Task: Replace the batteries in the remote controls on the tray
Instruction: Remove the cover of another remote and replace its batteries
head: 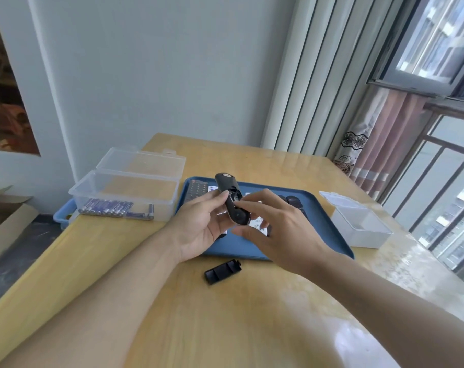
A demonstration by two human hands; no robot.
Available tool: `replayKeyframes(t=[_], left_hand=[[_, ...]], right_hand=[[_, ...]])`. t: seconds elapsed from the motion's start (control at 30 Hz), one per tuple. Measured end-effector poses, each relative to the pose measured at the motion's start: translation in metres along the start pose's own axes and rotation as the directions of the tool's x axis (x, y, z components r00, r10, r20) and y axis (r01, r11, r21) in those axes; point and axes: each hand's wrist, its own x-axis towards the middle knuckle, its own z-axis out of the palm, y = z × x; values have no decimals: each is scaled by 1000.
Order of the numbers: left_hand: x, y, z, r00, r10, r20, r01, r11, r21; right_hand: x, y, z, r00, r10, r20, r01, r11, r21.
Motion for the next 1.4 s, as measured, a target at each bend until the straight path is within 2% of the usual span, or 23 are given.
replayKeyframes(t=[0.1,0.17,0.23,0.3,0.37,0.5,0.87,0.97,1.1,1.2,1.27,1.33,1.37,1.4], left_hand=[[0,0,0,1000,-11,-14,12,997,79],[5,1,-4,985,52,-165,-24,986,167],[9,5,-9,893,230,-386,-120,950,289],[9,10,-14,801,363,-477,-228,921,318],[8,14,-16,759,412,-504,-281,906,317],[12,11,-22,721,465,-514,-304,879,367],[11,10,-17,712,458,-532,-304,884,354],[3,6,-9,698,509,-504,-328,852,407],[-4,11,-12,655,653,-379,-399,726,560],[-8,39,-43,551,793,-261,-347,502,792],[-14,61,-81,471,866,-170,-182,284,941],[-18,75,-116,387,916,-104,84,77,993],[-21,78,-132,355,929,-105,178,43,983],[-24,80,-142,340,929,-148,228,71,971]], right_hand=[[-4,2,-5,1000,14,-23,-13,999,36],[-5,7,-7,996,83,-33,-81,995,64],[-5,10,-9,990,138,-9,-137,990,44],[-7,11,-7,988,153,37,-153,988,24],[-9,9,-5,985,153,80,-154,988,18],[-13,1,1,975,164,148,-164,986,-14],[-27,4,15,946,168,277,-153,985,-77],[-27,4,14,939,159,303,-137,986,-92],[-7,-7,1,954,140,267,-118,988,-95],[31,-20,-5,974,154,167,-147,988,-52],[65,-34,2,978,135,157,-135,991,-12],[95,-47,13,978,81,193,-84,996,4],[110,-54,22,972,63,225,-69,997,19],[125,-60,31,964,55,259,-64,998,25]])
